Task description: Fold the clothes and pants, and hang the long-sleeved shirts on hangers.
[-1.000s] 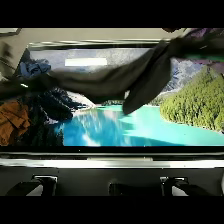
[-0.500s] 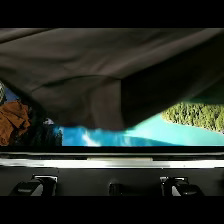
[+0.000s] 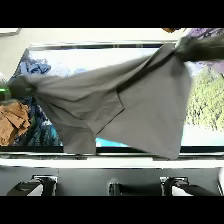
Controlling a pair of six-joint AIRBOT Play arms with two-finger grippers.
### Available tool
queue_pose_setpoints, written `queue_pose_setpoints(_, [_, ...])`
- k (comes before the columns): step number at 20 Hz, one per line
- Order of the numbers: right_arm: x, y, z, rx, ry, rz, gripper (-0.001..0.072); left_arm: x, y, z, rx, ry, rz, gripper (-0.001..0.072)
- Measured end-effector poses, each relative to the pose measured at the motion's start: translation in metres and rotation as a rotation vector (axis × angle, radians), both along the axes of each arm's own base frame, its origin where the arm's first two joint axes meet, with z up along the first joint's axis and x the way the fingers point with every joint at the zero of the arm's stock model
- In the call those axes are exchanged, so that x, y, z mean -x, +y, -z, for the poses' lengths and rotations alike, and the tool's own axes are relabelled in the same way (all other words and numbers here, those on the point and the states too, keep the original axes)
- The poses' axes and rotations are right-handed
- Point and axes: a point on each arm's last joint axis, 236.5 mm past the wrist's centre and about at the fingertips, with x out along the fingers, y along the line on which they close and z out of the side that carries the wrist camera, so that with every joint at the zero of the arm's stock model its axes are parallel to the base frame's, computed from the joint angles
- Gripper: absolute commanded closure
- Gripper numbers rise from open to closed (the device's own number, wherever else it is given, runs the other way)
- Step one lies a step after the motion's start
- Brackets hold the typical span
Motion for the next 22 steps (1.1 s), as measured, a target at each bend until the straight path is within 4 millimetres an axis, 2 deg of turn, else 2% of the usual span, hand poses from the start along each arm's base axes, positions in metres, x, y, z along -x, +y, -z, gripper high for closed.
queue_pose_setpoints(2, [-0.036, 0.014, 0.075, -0.076, 0.143, -0.011, 0.0679, -0.015, 0.001, 0.071, 0.000, 0.165, -0.013, 0.0690])
queue_pose_setpoints(4, [-0.061, 0.025, 0.142, -0.144, 0.252, -0.004, 0.0653, -0.027, 0.002, 0.134, -0.002, 0.297, -0.025, 0.0689])
queue_pose_setpoints(6, [-0.076, 0.034, 0.191, -0.207, 0.323, 0.010, 0.0623, -0.035, 0.003, 0.186, -0.005, 0.401, -0.032, 0.0686])
queue_pose_setpoints(7, [-0.081, 0.038, 0.211, -0.236, 0.350, 0.019, 0.0588, -0.037, 0.003, 0.205, -0.007, 0.440, -0.034, 0.0656])
queue_pose_setpoints(8, [-0.083, 0.041, 0.225, -0.258, 0.371, 0.026, 0.0513, -0.040, 0.004, 0.220, -0.008, 0.465, -0.038, 0.0542])
queue_pose_setpoints(9, [-0.086, 0.043, 0.235, -0.275, 0.384, 0.032, 0.0457, -0.044, 0.005, 0.231, -0.010, 0.484, -0.041, 0.0274])
queue_pose_setpoints(10, [-0.087, 0.045, 0.241, -0.289, 0.395, 0.034, 0.0443, -0.047, 0.007, 0.237, -0.008, 0.495, -0.047, 0.0050])
queue_pose_setpoints(11, [-0.086, 0.045, 0.244, -0.298, 0.405, 0.034, 0.0442, -0.052, 0.010, 0.238, 0.000, 0.492, -0.059, 0.0003])
queue_pose_setpoints(14, [-0.072, 0.034, 0.234, -0.297, 0.442, 0.005, 0.0427, -0.061, 0.032, 0.219, 0.007, 0.461, -0.076, 0.0004])
queue_pose_setpoints(16, [-0.053, 0.010, 0.216, -0.258, 0.459, -0.038, 0.0306, -0.055, 0.056, 0.197, 0.000, 0.438, -0.074, 0.0004])
queue_pose_setpoints(19, [-0.012, -0.045, 0.194, -0.220, 0.507, -0.046, 0.0298, -0.023, 0.091, 0.172, -0.005, 0.434, -0.093, 0.0004])
queue_pose_setpoints(21, [0.027, -0.078, 0.194, -0.240, 0.557, -0.011, 0.0297, 0.008, 0.105, 0.165, 0.013, 0.440, -0.119, 0.0006])
queue_pose_setpoints(22, [0.049, -0.089, 0.199, -0.259, 0.584, 0.011, 0.0296, 0.025, 0.109, 0.165, 0.024, 0.446, -0.135, 0.0040])
